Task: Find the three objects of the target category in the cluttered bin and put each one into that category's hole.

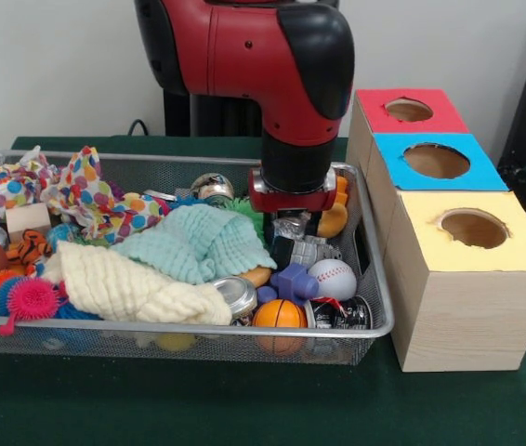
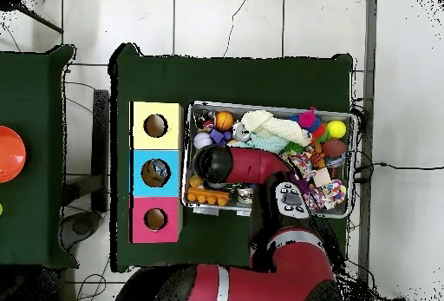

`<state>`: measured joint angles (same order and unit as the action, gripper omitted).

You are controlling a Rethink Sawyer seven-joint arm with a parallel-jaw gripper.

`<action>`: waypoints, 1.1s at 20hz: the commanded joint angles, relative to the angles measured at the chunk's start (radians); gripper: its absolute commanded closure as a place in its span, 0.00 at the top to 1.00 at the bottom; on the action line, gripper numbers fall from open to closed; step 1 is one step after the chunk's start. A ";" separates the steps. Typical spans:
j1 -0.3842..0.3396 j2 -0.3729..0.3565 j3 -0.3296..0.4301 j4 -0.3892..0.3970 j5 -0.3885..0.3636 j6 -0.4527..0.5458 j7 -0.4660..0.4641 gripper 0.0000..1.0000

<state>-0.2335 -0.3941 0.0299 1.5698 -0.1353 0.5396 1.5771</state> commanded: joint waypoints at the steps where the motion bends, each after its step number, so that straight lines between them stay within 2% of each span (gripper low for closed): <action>1: -0.048 0.002 0.034 -0.050 -0.070 0.039 -0.019 1.00; 15: -0.069 0.040 0.054 -0.077 -0.099 0.013 -0.015 1.00; 18: -0.060 0.041 0.051 -0.076 -0.103 0.006 -0.003 1.00; 22: -0.033 0.082 0.038 -0.100 -0.103 -0.030 0.038 1.00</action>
<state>-0.2660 -0.3890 0.0337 1.5531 -0.1790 0.5400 1.5771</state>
